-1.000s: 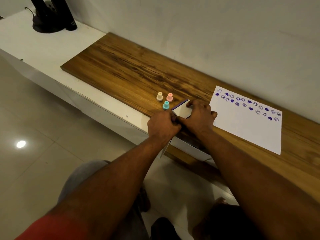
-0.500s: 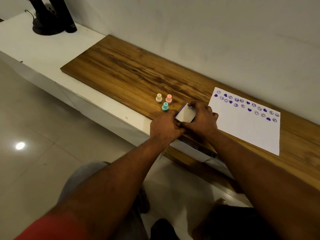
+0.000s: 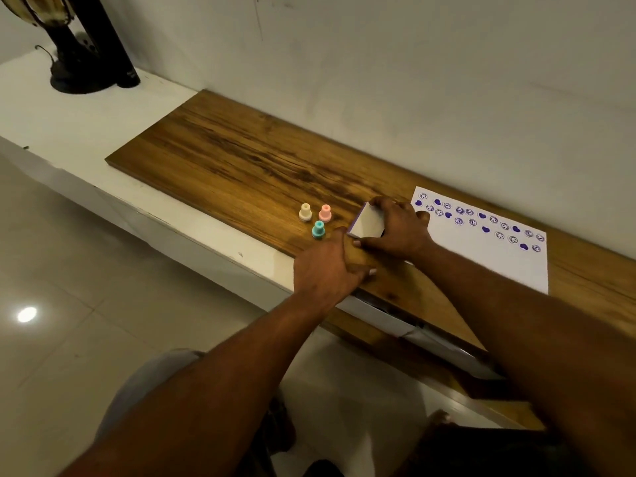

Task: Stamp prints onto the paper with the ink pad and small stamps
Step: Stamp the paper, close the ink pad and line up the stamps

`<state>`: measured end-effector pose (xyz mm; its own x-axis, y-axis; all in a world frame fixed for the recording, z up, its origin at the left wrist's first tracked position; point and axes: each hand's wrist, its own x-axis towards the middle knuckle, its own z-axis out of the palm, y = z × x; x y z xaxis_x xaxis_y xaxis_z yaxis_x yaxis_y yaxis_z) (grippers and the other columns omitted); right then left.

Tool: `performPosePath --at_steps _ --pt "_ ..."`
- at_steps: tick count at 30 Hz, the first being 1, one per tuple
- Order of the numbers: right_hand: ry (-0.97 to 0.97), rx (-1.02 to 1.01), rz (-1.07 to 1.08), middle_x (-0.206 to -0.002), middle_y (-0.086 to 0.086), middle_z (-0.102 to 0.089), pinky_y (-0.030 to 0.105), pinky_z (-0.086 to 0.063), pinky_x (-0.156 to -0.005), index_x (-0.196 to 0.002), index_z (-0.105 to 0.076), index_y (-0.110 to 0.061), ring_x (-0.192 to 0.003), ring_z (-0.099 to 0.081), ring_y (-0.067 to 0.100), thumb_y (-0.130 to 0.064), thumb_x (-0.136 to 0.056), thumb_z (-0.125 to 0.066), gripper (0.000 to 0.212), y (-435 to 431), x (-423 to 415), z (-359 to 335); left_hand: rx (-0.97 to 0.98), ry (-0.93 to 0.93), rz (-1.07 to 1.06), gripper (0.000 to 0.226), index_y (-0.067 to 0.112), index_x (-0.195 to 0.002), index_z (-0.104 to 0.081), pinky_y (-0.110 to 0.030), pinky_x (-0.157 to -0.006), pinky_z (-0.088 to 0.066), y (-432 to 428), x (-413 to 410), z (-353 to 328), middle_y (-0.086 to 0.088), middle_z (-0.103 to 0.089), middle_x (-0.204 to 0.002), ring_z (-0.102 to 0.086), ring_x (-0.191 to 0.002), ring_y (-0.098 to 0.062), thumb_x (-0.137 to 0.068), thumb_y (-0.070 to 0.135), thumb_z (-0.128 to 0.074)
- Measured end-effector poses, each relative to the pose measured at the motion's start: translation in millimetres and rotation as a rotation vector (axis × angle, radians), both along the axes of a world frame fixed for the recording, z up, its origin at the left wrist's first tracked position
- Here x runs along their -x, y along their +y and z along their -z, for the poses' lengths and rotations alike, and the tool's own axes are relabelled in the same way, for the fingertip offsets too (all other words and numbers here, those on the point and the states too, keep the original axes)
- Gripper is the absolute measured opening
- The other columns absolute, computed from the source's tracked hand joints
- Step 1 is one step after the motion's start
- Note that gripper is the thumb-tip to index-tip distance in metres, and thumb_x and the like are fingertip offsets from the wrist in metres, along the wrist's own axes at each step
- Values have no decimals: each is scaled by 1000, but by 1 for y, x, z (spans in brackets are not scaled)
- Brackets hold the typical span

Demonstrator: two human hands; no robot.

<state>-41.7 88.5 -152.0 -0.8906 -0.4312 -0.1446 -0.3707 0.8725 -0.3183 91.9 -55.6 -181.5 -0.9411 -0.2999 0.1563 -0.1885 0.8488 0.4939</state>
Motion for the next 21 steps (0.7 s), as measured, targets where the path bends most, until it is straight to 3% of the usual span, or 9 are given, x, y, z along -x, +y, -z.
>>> performPosePath --at_steps 4,8,14,18,21 --pt "-35 -21 43 -143 2 -54 56 -26 -109 -145 -37 -33 -136 -44 31 -78 -61 -77 104 4 50 -6 -12 -91 10 94 35 -150 -39 -32 -76 -55 1 7 -1 9 -64 -95 -66 -90 -14 -75 88 -59" --pt "-61 -17 71 -147 2 -52 53 -28 -112 -147 -37 -32 -136 -47 31 -79 -58 -79 109 4 84 -7 -6 -125 39 93 35 -152 -38 -41 -82 -60 9 14 -1 5 -71 -108 -67 -93 -17 -78 89 -55" --pt "-76 5 100 -144 1 -53 50 -29 -108 -146 -36 -32 -131 -51 31 -78 -57 -81 110 6 105 -6 -12 -160 102 88 36 -153 -33 -43 -83 -61 25 18 -2 5 -71 -114 -68 -97 -19 -83 84 -55" --pt "-97 57 88 -146 3 -51 35 -34 -91 -149 -35 -28 -129 -52 30 -71 -59 -84 111 7 107 -3 -3 -180 95 88 35 -153 -33 -43 -85 -60 22 19 -1 5 -69 -118 -68 -100 -20 -84 84 -55" --pt "-149 110 85 -149 6 -48 37 -47 -95 -153 -30 -26 -129 -51 32 -65 -59 -88 117 6 109 -5 3 -176 86 88 35 -153 -34 -44 -84 -60 21 19 -3 5 -70 -114 -68 -98 -19 -84 84 -55"
